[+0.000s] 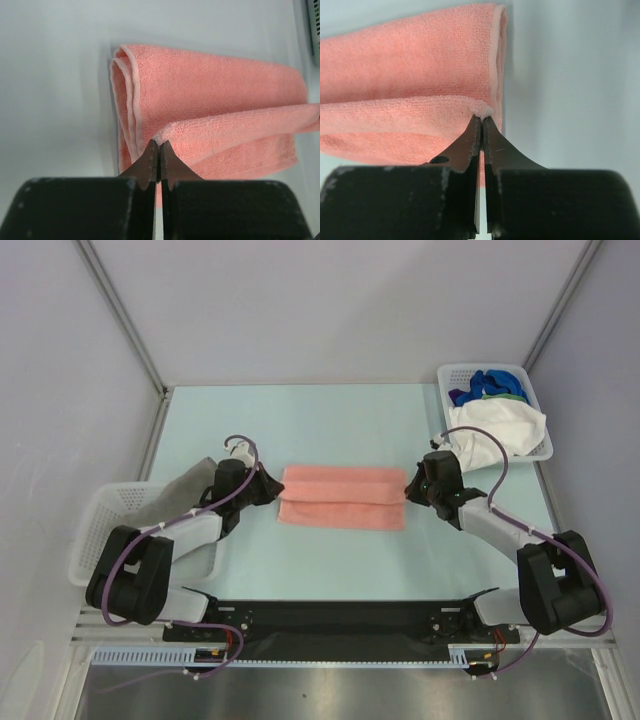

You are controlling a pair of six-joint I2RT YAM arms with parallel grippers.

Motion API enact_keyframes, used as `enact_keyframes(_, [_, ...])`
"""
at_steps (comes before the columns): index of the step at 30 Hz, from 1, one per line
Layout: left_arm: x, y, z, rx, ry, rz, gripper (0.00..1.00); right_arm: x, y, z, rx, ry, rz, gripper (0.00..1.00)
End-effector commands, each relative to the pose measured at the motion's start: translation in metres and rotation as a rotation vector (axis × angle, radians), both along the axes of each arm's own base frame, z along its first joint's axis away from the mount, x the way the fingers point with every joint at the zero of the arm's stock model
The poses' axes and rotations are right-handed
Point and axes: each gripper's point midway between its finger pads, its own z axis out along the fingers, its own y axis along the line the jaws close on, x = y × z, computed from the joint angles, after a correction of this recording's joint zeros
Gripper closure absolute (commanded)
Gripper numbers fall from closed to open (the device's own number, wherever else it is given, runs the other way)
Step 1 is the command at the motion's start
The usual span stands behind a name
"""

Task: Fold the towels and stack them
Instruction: Fold the towel

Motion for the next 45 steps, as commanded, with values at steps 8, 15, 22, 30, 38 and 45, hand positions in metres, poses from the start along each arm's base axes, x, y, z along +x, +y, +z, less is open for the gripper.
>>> enact_keyframes(8, [0.0,0.004,0.001,0.029,-0.043,0.005,0.98,-0.011,-0.004,-0.011,-0.03,0.002,-0.011,1.0])
enact_keyframes(15, [-0.012,0.0,-0.007,0.012,-0.023,-0.019,0.87,-0.02,-0.002,-0.013,-0.033,-0.001,0.003,0.8])
enact_keyframes(22, [-0.026,0.007,0.004,0.017,-0.047,-0.002,0.78,-0.032,-0.007,0.002,-0.021,-0.036,-0.005,0.51])
enact_keyframes(30, [-0.026,0.009,0.049,0.009,-0.133,0.005,0.76,-0.028,-0.004,0.028,-0.018,-0.067,-0.011,0.51])
enact_keyframes(38, [-0.015,-0.006,0.029,0.055,-0.032,0.01,0.71,-0.024,0.024,0.02,-0.031,-0.025,0.049,0.52])
enact_keyframes(45, [-0.003,0.021,-0.009,0.21,0.121,0.209,0.62,-0.015,0.056,-0.012,-0.071,0.069,0.16,0.54])
